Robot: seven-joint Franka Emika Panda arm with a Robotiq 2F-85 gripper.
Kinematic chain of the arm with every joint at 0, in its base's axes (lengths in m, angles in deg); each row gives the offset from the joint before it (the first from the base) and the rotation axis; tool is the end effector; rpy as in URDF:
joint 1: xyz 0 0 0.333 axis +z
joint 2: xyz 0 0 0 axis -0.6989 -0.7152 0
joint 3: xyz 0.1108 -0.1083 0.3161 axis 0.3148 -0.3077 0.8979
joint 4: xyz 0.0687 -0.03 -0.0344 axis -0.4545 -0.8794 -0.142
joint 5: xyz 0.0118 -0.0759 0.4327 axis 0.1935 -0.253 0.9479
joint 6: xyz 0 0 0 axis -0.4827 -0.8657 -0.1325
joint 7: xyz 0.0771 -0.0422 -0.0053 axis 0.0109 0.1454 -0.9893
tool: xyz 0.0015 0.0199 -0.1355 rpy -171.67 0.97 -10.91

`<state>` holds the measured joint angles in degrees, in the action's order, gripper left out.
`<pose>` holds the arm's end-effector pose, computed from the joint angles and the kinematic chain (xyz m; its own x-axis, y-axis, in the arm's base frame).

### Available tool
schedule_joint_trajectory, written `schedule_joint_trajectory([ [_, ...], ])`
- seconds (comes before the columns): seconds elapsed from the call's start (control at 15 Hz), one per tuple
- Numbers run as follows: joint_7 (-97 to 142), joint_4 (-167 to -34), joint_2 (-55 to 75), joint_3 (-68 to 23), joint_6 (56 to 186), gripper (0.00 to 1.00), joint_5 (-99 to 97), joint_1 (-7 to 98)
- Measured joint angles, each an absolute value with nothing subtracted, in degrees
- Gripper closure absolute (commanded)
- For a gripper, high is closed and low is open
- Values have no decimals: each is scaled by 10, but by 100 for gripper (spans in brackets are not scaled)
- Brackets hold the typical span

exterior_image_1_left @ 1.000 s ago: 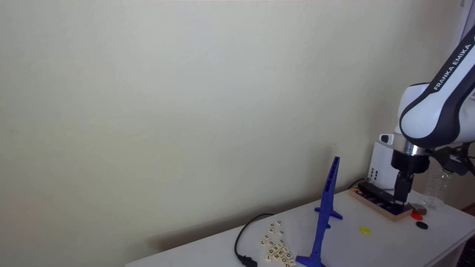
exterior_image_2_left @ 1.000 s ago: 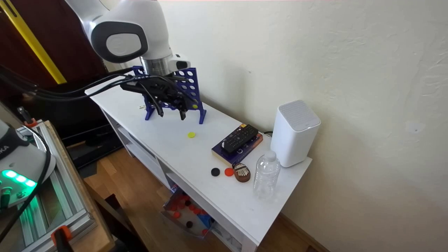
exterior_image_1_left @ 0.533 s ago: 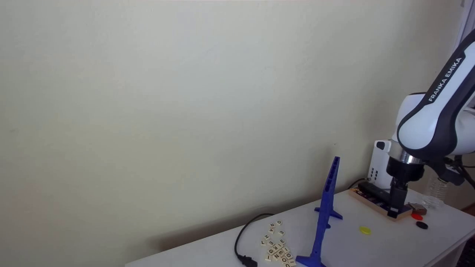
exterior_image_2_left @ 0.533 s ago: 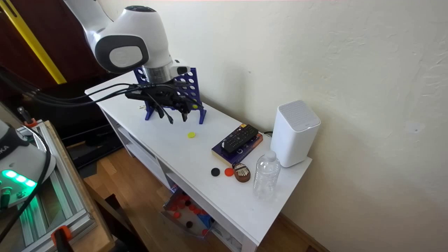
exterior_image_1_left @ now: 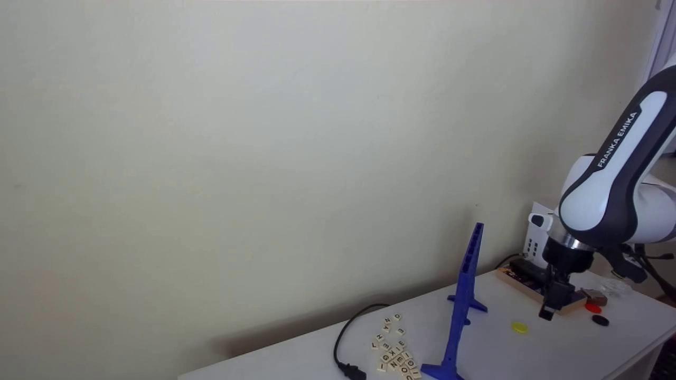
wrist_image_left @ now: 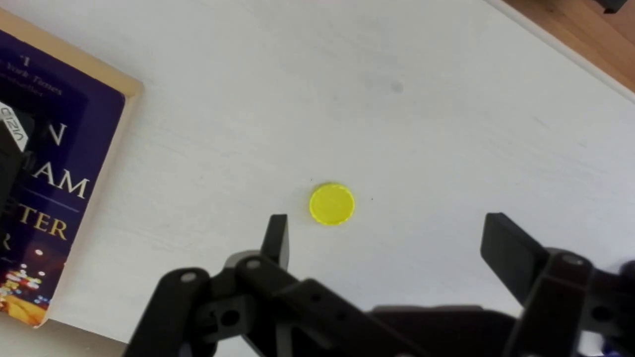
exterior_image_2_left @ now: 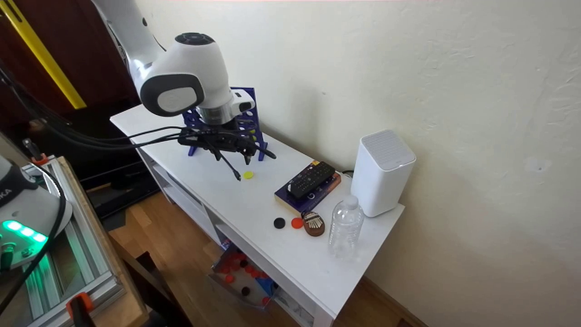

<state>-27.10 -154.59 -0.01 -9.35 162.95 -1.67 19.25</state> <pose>0.4526 -0.1095 0.0683 0.8451 0.5252 0.0997 0.5270 -0.8498 0.0090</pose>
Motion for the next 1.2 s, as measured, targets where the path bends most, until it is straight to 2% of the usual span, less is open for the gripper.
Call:
schedule_joint_trajectory([
  [1.2,-267,-1457,-147,-61,1693,0,-105,119],
])
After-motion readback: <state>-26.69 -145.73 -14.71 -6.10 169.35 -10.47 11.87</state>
